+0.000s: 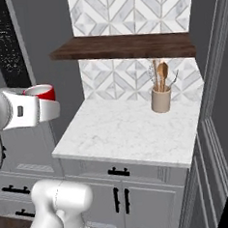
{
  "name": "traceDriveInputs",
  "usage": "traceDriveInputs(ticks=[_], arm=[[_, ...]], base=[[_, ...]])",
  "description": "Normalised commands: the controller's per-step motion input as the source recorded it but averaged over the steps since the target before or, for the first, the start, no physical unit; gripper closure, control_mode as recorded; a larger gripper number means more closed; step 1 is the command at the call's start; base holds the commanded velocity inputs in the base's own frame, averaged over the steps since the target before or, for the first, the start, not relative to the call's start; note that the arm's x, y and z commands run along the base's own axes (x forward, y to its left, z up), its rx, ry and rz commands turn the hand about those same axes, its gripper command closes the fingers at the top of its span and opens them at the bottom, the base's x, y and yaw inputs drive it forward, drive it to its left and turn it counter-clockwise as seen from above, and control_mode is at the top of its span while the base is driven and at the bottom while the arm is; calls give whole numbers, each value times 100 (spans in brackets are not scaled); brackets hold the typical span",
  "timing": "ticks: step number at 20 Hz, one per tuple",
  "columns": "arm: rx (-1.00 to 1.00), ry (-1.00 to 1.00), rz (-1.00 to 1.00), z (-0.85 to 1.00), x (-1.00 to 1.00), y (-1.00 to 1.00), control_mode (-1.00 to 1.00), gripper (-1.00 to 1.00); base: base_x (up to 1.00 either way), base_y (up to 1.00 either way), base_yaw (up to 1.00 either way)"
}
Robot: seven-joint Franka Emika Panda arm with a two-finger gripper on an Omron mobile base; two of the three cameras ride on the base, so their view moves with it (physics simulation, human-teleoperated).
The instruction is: Gather all objects into one cabinet and sort the glasses and bowls to opposite sides.
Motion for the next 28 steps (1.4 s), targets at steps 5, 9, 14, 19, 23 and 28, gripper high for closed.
traceDriveInputs(ticks=[5, 9, 14, 19, 23, 28], arm=[[0, 0, 0, 0, 0, 0, 100, 100], [0, 0, 0, 0, 0, 0, 100, 100], [0, 0, 0, 0, 0, 0, 100, 100], [0, 0, 0, 0, 0, 0, 100, 100], [0, 0, 0, 0, 0, 0, 100, 100], [0, 0, 0, 0, 0, 0, 100, 100]], base=[[-59, 100, 55], [-34, 92, 81], [-24, 56, 95], [-7, 37, 97], [-22, 10, 95], [-42, 8, 94]])
